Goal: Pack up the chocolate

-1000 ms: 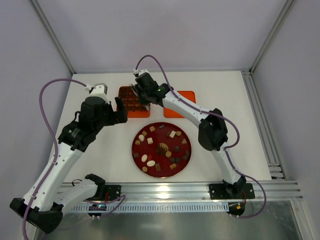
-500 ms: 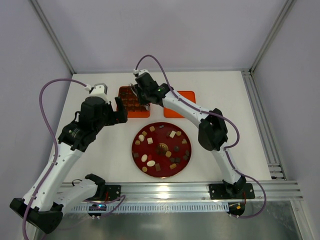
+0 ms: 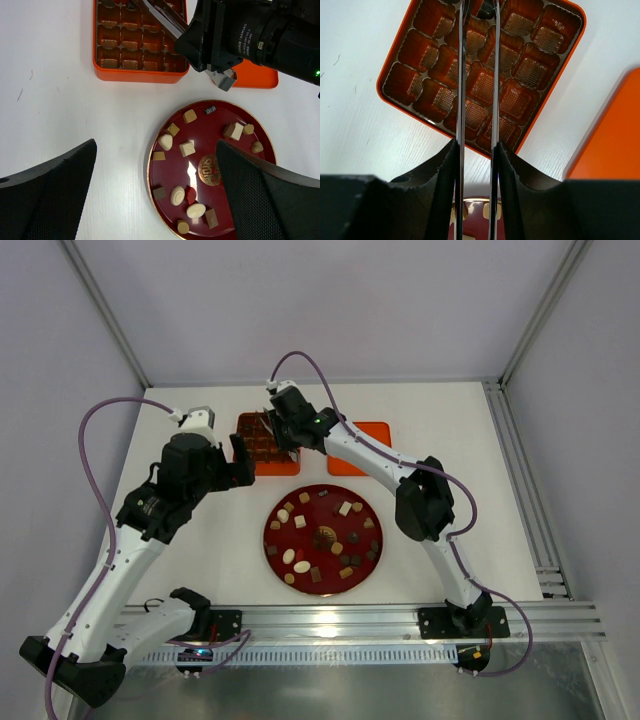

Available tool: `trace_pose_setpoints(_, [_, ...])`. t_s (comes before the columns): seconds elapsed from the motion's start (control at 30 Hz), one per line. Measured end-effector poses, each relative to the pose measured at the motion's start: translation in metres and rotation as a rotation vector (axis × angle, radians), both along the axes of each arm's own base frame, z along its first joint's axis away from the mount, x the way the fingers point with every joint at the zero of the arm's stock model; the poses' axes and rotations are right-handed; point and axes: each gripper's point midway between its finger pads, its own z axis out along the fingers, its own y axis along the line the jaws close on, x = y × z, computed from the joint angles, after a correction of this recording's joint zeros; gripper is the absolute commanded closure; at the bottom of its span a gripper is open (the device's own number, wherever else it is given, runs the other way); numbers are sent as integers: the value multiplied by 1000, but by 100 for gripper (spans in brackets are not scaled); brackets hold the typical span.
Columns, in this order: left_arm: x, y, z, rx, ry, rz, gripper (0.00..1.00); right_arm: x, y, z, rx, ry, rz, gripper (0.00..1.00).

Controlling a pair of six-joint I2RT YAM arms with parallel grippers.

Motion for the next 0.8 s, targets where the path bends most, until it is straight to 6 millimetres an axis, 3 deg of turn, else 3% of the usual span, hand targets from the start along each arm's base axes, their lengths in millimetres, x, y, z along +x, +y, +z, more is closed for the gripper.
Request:
trace_pose_setpoints(0.23, [0,0,0,0,0,0,0,0,0,4,1,-6,1,62])
trace_pose_setpoints(0.4, [0,0,0,-1,-1,-1,0,-12,-14,21,1,-11,-1,62])
trace_pose_setpoints(0.53, [0,0,1,-2,-3,-1,1,-47,-50,50,3,-10,-7,62])
trace_pose_setpoints(0.67, [1,-2,1,-8,-6,-5,0,-95,-100,85,48,-28,-29,62])
trace_pose_setpoints(0.8, [4,-5,1,-15,-6,-12,0,-136,-139,99,79,-40,-49,62])
